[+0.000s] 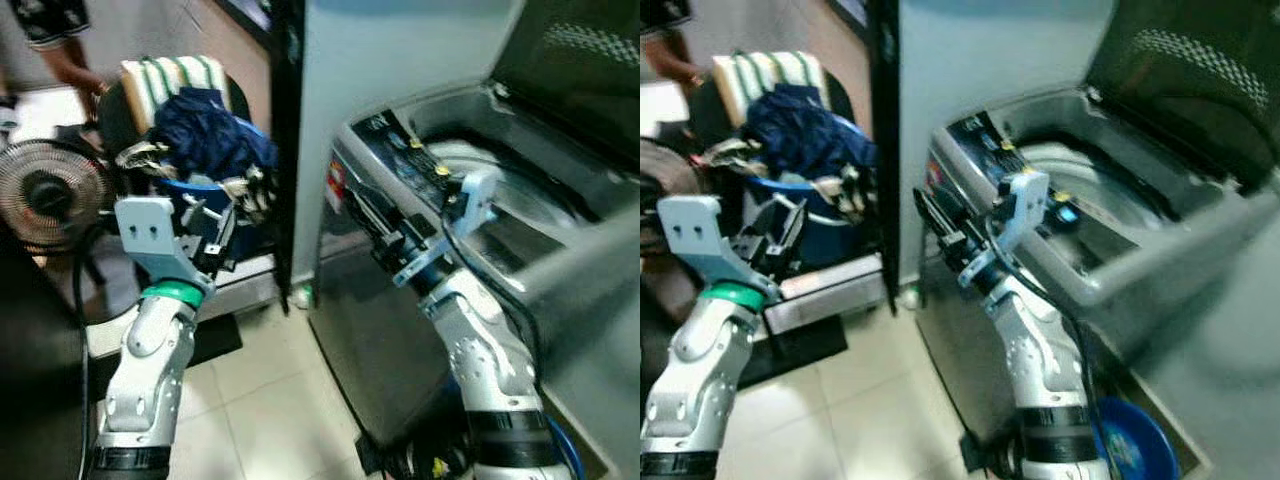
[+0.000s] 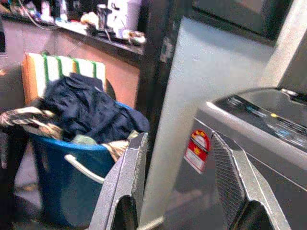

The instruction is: Clothes washing

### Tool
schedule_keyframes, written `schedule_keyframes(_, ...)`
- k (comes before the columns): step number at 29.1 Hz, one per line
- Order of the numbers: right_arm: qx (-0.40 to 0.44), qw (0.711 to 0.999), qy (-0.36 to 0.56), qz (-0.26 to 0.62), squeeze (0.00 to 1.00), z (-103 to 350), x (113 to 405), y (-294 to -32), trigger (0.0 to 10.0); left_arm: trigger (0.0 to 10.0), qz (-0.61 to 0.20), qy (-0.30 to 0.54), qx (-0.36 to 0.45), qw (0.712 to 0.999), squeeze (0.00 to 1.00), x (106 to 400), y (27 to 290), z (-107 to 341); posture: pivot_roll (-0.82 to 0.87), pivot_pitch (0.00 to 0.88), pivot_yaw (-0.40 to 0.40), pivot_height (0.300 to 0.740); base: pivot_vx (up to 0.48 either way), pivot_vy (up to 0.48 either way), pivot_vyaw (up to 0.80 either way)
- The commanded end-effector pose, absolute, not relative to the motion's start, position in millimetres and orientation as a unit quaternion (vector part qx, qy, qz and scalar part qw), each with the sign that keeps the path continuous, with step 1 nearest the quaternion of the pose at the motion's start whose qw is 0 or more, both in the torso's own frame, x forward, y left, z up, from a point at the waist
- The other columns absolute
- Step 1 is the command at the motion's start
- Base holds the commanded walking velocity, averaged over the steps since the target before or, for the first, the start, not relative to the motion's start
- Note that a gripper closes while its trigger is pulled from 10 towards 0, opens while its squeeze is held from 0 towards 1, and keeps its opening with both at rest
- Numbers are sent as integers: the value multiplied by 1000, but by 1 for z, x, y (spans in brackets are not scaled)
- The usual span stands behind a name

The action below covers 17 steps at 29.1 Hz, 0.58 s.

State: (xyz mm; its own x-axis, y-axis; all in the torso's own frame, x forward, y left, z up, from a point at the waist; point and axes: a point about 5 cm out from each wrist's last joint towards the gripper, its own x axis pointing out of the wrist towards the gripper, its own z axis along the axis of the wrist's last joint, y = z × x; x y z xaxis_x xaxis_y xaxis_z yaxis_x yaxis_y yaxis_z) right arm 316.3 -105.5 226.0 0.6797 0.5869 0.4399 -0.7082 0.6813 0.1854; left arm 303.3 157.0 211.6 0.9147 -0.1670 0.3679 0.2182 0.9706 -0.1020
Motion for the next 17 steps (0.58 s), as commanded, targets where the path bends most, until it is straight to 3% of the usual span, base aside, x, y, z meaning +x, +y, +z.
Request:
schedule_keyframes(1, 187, 891, -160, 382, 0, 224, 314, -96, 10000, 10000, -92, -181, -73, 976, 0, 302, 161, 210, 38, 4, -24, 740, 398, 0, 0)
schedule_keyframes(9, 170, 894, -148, 386, 0, 218, 311, -94, 10000, 10000, -101, -178, -63, 977, 0, 304, 161, 209, 36, 2, -17, 740, 408, 0, 0)
schedule_keyframes(13, 150, 918, -134, 341, 0, 208, 318, -102, 10000, 10000, -97, -169, -51, 980, 0, 305, 164, 206, 36, 2, -17, 740, 411, 0, 0)
schedule_keyframes(17, 147, 923, -131, 329, 0, 205, 319, -105, 10000, 10000, -95, -169, -51, 980, 0, 304, 165, 206, 37, 4, -11, 740, 409, 0, 0)
